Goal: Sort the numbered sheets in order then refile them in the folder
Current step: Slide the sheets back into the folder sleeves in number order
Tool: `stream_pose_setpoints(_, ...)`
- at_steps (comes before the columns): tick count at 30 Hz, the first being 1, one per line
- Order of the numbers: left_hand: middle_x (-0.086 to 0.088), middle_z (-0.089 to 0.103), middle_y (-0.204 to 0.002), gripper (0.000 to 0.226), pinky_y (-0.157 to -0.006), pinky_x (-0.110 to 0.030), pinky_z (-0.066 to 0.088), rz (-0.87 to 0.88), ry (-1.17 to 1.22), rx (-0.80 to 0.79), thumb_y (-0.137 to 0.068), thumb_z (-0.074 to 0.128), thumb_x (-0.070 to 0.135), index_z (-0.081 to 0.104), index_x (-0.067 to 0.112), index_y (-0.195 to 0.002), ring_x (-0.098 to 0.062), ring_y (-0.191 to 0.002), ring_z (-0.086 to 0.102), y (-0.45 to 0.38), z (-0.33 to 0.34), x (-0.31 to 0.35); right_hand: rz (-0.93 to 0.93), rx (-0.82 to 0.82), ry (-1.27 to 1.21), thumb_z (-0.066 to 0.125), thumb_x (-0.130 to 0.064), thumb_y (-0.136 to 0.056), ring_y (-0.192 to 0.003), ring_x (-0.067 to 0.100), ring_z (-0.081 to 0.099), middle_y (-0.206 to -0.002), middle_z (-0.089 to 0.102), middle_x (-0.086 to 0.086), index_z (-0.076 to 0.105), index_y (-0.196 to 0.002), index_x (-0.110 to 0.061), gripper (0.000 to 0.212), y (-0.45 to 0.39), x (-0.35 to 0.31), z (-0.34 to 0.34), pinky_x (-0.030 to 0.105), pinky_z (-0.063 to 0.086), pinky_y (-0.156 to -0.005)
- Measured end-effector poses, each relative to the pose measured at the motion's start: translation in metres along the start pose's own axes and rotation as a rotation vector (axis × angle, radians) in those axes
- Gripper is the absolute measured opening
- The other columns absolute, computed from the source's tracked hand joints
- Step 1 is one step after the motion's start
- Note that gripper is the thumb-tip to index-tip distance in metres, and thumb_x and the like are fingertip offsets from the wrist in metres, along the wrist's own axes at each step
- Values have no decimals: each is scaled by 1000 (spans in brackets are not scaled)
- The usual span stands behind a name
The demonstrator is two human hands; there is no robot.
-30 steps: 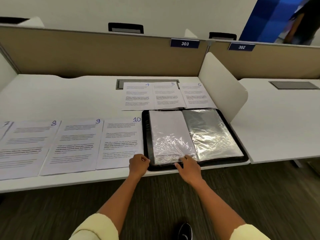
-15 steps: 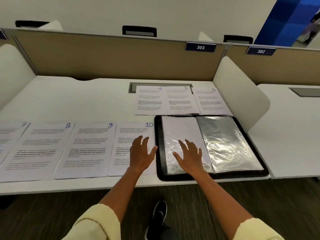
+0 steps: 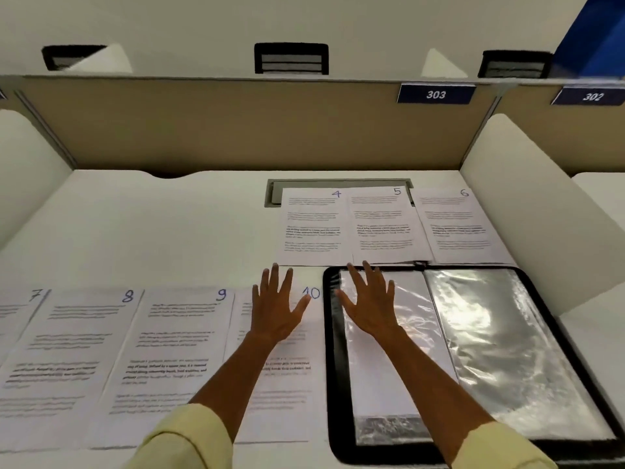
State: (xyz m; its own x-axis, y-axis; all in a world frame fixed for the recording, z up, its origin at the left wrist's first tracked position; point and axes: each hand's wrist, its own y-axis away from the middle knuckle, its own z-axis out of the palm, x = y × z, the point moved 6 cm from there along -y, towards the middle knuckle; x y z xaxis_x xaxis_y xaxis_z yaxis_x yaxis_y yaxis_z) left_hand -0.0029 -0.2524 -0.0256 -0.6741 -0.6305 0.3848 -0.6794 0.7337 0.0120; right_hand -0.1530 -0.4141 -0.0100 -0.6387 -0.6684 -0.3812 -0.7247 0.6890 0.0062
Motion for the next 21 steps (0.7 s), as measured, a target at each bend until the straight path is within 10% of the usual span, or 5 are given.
stream_pose_setpoints(7,-5,-7,-164,97,-118,-52,2,-1,-45,-22,-79,-3,82,7,25,-156,-27,-151,-6,-76,18,-11,56,-134,-21,27,-75,-90,-154,28,1,-167,5,5,14,-157,-35,79,-80,3,9,56,1,-121)
stream_pose_setpoints(21,-2,-7,-164,82,-120,-52,3,39,-74,62,-91,21,71,6,25,-157,-23,-151,-5,-169,30,-30,77,-162,-3,40,-64,-96,-151,29,13,-166,10,8,21,-156,-32,71,-188,14,32,53,12,-120)
